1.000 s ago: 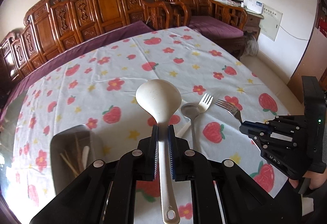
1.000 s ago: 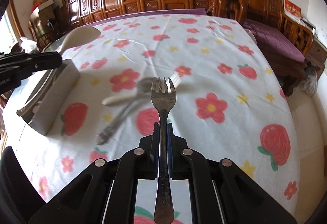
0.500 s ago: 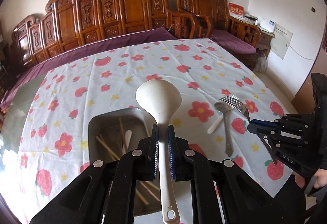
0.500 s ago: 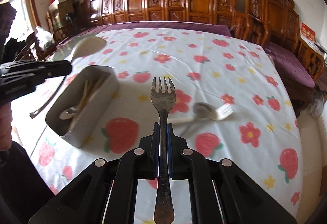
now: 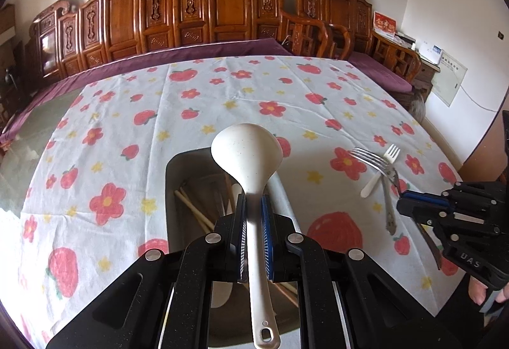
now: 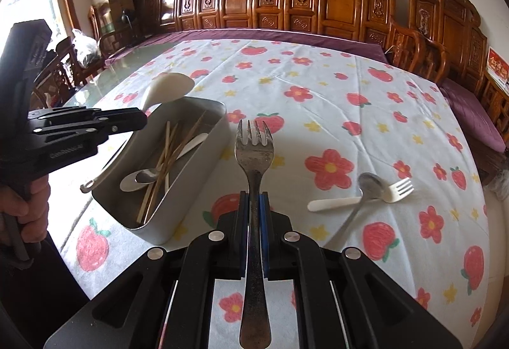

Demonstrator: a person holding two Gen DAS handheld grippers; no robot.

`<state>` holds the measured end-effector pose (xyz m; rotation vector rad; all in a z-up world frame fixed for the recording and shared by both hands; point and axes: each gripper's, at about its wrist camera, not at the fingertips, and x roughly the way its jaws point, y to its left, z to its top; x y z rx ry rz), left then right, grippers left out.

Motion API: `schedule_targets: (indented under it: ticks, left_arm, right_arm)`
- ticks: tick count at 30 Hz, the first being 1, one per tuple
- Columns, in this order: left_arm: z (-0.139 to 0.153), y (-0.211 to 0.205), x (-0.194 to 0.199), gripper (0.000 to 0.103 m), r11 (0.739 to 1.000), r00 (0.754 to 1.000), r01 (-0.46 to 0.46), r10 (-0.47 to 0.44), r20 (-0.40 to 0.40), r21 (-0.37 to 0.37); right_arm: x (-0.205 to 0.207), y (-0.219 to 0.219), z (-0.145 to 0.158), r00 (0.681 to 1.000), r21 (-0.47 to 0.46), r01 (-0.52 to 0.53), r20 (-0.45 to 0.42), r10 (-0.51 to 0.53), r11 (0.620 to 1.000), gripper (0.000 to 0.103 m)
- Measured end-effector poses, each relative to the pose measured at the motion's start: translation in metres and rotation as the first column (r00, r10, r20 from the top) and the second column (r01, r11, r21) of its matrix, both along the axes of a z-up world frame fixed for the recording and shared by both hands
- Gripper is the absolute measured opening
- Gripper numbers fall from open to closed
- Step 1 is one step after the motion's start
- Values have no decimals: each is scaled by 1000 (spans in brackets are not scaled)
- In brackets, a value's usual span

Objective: Organize utensils
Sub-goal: 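Carry the white plastic spoon into the tray and open the left tool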

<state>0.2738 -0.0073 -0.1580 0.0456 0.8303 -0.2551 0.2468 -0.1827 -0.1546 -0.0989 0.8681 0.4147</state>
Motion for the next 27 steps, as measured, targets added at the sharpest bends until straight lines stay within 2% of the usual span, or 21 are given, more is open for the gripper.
schedule_targets:
  ticks: [4, 11, 13, 15, 20, 27]
  left_arm:
    - [-14, 7, 8, 8, 1000, 999, -11, 10, -49, -28]
    - [-29, 7, 12, 9, 1000, 996, -1, 0, -90, -11]
    - [-31, 8, 13, 16, 1000, 995, -2, 0, -102, -14]
    - [-29, 11, 12, 22, 1000, 996, -18, 17, -87, -16]
    - [-14, 26, 7, 23, 999, 998, -38, 36, -49, -39]
    - [8, 51, 0, 23, 998, 998, -55, 56, 12, -18]
  right_arm:
    - [2, 5, -2, 1000, -1, -8, -3, 8, 1000, 8]
    - [6, 12, -7, 1000, -9, -12, -15, 12, 1000, 8]
    - [6, 14, -8, 1000, -13, -12, -20, 11, 1000, 8]
    - [5, 16, -7, 1000, -16, -12, -22, 12, 1000, 8]
    - [4, 25, -1, 1000, -25, -20, -19, 20, 999, 8]
    - [1, 50, 10, 999, -26, -43, -8, 42, 999, 8]
